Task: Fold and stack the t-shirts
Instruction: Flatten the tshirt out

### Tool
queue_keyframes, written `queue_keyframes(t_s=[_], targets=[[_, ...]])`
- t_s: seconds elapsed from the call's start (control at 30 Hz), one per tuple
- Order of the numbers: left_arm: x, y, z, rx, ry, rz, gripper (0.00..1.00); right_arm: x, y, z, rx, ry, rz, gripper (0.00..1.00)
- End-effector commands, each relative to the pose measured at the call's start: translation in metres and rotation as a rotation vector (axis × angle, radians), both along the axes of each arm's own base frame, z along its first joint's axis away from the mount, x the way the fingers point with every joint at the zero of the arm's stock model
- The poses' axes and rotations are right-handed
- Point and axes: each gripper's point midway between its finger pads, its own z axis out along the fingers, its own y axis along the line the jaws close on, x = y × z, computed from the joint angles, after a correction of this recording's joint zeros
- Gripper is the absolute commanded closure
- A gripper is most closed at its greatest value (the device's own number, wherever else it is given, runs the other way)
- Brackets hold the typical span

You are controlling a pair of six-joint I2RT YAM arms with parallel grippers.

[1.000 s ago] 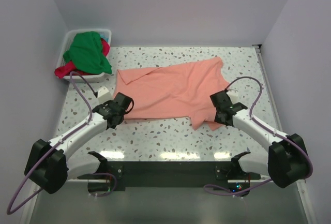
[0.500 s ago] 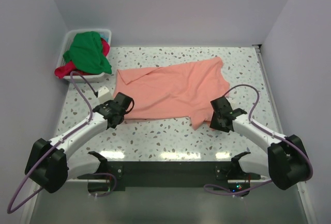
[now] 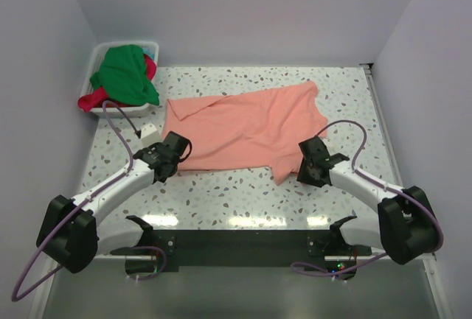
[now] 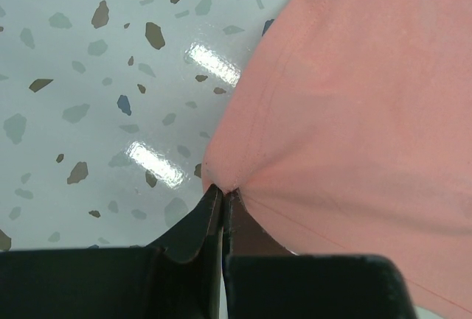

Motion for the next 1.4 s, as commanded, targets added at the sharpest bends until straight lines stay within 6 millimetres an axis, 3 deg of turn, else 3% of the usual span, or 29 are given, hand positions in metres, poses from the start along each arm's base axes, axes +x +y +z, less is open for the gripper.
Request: queue_keyframes(t_s=[0.0, 0.03, 0.13, 0.17, 0.33, 0.43, 0.6, 0.73, 0.77, 0.83, 0.93, 1.0, 1.03, 1.1, 1.13, 1.37], targets=[[0.008, 0.0, 0.013, -0.001, -0.047, 0.009, 1.0, -0.002, -0.002, -0.005, -0.024, 0.04, -0.034, 0.64], [0.008, 0.0, 0.013, 0.0, -0.048, 0.007, 1.0, -0.002, -0.003, -0.005, -0.029, 0.04, -0.036, 0.66], [0.008, 0.001, 0.015, 0.001, -0.051, 0.008, 1.0, -0.003, -0.006, -0.005, -0.038, 0.043, -0.045, 0.88], [0.008, 0.001, 0.015, 0.003, -0.05, 0.009, 1.0, -0.004, -0.006, -0.005, -0.042, 0.048, -0.045, 1.0], [0.008, 0.003, 0.021, 0.004, -0.061, 0.012, 1.0, -0.002, -0.008, 0.007, -0.047, 0.015, -0.051, 1.0], [0.008, 0.004, 0.03, 0.009, -0.072, 0.014, 1.0, 0.0, -0.01, 0.026, -0.048, -0.031, -0.056, 1.0], [0.011, 0.007, 0.07, 0.0, -0.153, 0.016, 1.0, 0.007, -0.013, 0.09, -0.009, -0.19, -0.055, 1.0], [0.016, 0.008, 0.115, -0.026, -0.263, -0.002, 1.0, 0.013, -0.021, 0.144, -0.019, -0.308, -0.057, 1.0], [0.016, 0.01, 0.123, -0.023, -0.282, -0.002, 1.0, 0.017, -0.023, 0.167, -0.026, -0.353, -0.05, 1.0], [0.019, 0.01, 0.145, -0.027, -0.331, -0.014, 1.0, 0.021, -0.026, 0.193, -0.032, -0.411, -0.045, 1.0], [0.024, 0.011, 0.176, -0.019, -0.402, -0.036, 1.0, 0.031, -0.033, 0.262, -0.044, -0.562, -0.044, 1.0], [0.027, 0.011, 0.199, -0.012, -0.446, -0.051, 1.0, 0.035, -0.038, 0.289, -0.075, -0.618, -0.027, 1.0], [0.029, 0.011, 0.209, -0.014, -0.472, -0.056, 1.0, 0.036, -0.039, 0.317, -0.065, -0.68, -0.029, 1.0], [0.031, 0.011, 0.232, -0.016, -0.519, -0.069, 1.0, 0.039, -0.042, 0.342, -0.087, -0.732, -0.01, 1.0], [0.034, 0.01, 0.242, -0.023, -0.55, -0.072, 1.0, 0.04, -0.043, 0.365, -0.083, -0.782, -0.013, 1.0], [0.042, 0.006, 0.313, -0.01, -0.726, -0.139, 1.0, 0.039, -0.058, 0.449, -0.162, -0.947, -0.006, 1.0]])
